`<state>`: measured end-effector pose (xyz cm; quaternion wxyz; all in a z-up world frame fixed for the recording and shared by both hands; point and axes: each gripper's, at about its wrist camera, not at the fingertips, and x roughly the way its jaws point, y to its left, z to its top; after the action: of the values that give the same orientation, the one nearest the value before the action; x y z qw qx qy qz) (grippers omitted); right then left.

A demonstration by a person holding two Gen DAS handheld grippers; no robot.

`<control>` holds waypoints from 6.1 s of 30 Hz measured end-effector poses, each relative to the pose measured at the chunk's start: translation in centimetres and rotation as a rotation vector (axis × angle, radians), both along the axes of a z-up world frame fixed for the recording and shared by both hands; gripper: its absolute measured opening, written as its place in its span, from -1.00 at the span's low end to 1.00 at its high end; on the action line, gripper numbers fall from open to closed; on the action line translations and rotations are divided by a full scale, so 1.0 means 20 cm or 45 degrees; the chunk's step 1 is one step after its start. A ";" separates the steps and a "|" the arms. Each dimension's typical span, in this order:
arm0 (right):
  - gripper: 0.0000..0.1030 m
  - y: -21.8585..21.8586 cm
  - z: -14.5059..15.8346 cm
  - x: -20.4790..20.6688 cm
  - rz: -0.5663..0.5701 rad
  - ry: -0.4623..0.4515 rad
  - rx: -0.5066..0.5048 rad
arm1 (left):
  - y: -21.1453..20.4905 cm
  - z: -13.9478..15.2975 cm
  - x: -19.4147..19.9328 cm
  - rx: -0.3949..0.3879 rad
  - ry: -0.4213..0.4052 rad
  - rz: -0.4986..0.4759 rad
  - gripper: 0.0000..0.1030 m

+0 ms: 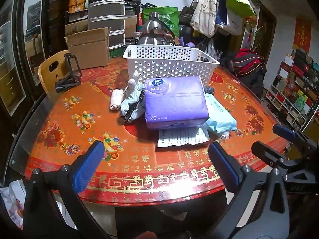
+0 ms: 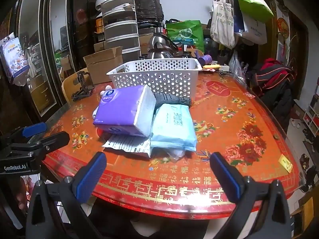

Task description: Organize soft objects

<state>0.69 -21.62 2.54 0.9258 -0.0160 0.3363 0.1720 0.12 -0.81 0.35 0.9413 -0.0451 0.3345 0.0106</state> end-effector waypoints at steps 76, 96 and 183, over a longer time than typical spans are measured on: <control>1.00 -0.01 -0.01 0.11 -0.030 -0.100 0.085 | 0.10 0.04 0.06 -0.012 -0.135 0.019 1.00; 0.49 0.22 -0.16 0.52 0.139 0.060 0.159 | 0.31 -0.21 0.61 -0.198 -0.009 -0.213 0.65; 0.34 0.26 0.15 1.84 0.095 0.161 0.074 | 0.34 0.18 1.96 -0.325 0.151 -0.058 0.53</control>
<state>37.48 -16.42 5.51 0.8958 0.0092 0.3880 0.2167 39.40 5.92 4.04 0.9065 -0.1560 0.3890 -0.0509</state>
